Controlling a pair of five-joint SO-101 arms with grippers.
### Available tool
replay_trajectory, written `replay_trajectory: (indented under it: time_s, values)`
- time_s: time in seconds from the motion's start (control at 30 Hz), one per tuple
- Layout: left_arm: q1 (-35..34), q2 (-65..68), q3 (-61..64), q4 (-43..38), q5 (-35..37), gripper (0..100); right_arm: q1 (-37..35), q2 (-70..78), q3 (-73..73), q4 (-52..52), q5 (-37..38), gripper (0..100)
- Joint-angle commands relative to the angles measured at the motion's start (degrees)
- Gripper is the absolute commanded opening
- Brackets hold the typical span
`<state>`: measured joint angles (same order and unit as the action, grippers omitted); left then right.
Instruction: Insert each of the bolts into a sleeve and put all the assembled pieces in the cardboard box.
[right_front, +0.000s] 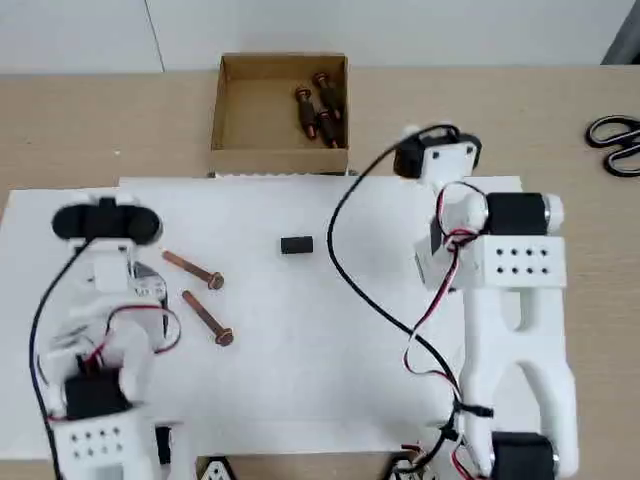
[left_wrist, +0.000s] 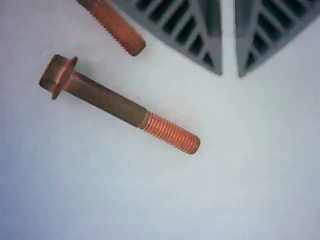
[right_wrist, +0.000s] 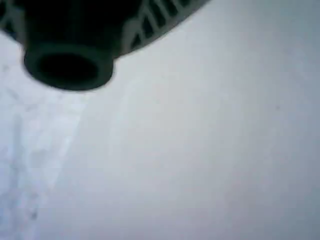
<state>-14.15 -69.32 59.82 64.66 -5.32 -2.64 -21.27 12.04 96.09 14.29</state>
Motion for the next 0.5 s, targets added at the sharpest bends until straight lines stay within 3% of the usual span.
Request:
replay_trajectory:
  time_s: [0.0,0.23,0.47]
  values:
    - [0.4,16.1,-15.0,2.1,-2.8,1,2.0,-5.4,4.2,-0.7,-0.1,0.4]
    - [0.4,38.4,-33.0,9.8,-17.4,1,6.9,-11.7,11.1,-0.7,-0.1,0.4]
    - [0.5,48.1,-37.6,13.2,-39.6,1,9.1,-16.3,16.8,-1.2,-0.1,0.6]
